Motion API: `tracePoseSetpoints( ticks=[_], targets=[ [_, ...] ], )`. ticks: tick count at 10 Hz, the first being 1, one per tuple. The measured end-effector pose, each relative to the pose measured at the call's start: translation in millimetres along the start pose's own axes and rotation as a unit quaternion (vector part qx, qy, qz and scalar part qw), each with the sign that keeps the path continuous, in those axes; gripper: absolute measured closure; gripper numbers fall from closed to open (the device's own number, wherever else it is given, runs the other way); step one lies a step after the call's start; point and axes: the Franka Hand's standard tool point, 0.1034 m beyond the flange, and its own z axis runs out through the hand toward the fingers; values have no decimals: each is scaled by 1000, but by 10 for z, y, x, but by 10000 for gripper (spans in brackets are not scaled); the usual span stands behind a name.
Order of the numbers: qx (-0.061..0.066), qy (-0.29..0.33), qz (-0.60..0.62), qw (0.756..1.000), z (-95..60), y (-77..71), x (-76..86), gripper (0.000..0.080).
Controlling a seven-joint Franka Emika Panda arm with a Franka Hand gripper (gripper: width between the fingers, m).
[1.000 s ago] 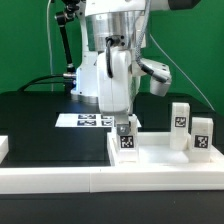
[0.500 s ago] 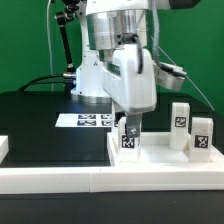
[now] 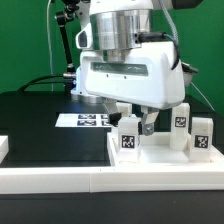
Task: Assemble square table
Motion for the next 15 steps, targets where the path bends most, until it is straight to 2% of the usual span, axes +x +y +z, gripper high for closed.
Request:
tracePoseSetpoints(
  ticks=[2, 4, 6, 8, 10, 12, 13, 15],
  targets=[
    [0, 0, -68, 998, 0, 2, 2, 150],
    [-9, 5, -161, 987, 11, -5, -24, 150],
    [-18, 7, -244, 970, 23, -8, -47, 150],
    [-23, 8, -326, 945, 22, -1, -39, 150],
    [-25, 8, -359, 933, 21, 7, -27, 150],
    [-25, 8, -356, 934, 21, 7, -27, 415],
    [-25, 8, -356, 934, 20, 9, -23, 512],
    [-25, 8, -353, 935, 20, 9, -24, 511]
  ],
)
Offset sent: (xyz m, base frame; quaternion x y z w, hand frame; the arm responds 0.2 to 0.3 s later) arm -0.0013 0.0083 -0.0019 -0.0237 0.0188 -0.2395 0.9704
